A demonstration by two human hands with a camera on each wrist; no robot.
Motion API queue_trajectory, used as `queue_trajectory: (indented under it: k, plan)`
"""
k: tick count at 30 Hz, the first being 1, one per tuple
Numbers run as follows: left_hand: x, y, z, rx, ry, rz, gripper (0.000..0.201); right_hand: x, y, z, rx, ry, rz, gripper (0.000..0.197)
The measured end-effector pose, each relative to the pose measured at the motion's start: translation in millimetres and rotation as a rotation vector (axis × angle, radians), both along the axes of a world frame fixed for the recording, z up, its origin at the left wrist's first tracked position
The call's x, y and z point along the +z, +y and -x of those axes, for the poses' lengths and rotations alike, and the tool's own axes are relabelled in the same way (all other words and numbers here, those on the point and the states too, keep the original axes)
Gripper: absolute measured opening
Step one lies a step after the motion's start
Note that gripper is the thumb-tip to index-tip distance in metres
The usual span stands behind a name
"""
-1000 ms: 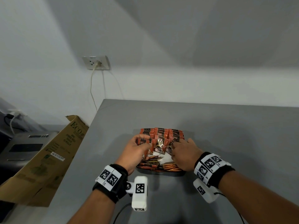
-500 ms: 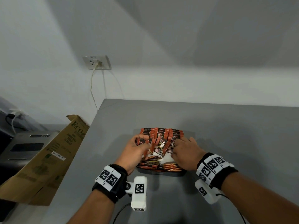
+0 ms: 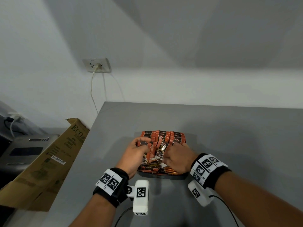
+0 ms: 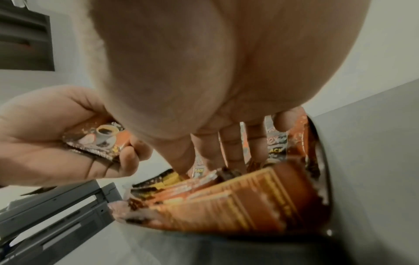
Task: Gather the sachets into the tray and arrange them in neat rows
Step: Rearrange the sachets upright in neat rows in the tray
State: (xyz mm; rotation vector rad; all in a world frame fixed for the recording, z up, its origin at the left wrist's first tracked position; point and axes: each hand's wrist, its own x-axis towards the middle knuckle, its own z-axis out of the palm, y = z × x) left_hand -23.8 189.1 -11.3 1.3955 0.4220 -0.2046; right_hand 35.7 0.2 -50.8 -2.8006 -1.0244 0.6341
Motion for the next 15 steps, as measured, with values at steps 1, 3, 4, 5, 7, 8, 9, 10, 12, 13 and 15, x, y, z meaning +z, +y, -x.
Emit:
queue_trajectory:
  k: [1, 3, 4, 5, 7, 8, 9, 10, 12, 13, 15]
  plan:
    - [1, 0, 1, 0.005, -0.004, -0.001, 0.044, -1, 2, 0, 0.008, 0.002, 0.038, 0.05]
    - [1, 2, 2, 0.024, -0.003, 0.005, 0.044, -1, 6, 1, 0.008, -0.012, 0.066, 0.053]
    - [1, 4, 3, 0.033, 0.001, 0.004, 0.042, 0, 7, 1, 0.005, -0.022, 0.066, 0.054]
    - [0, 6, 3, 0.036, 0.006, -0.005, 0.041, 0, 9, 0, -0.002, -0.027, 0.067, 0.054]
    - [-2, 10, 5, 0.026, 0.017, -0.029, 0.039, 1, 10, -1, -0.01, -0.047, 0.068, 0.055]
    - [-3, 11, 5, 0.018, 0.019, -0.037, 0.039, 1, 10, -1, -0.01, -0.062, 0.07, 0.056]
    - [-4, 13, 6, 0.015, 0.021, -0.038, 0.039, 2, 10, -1, -0.012, -0.076, 0.072, 0.056]
    - [-6, 14, 5, 0.018, 0.023, -0.035, 0.039, 2, 9, -2, -0.017, -0.086, 0.07, 0.056]
    - [-6, 14, 5, 0.03, 0.02, -0.004, 0.038, 4, 9, -3, -0.028, -0.086, 0.06, 0.055]
    - [-5, 14, 5, 0.033, 0.017, 0.018, 0.038, 7, 8, -2, -0.037, -0.076, 0.056, 0.054]
    - [-4, 12, 4, 0.031, 0.009, 0.045, 0.037, 11, 6, -3, -0.072, -0.062, -0.019, 0.047]
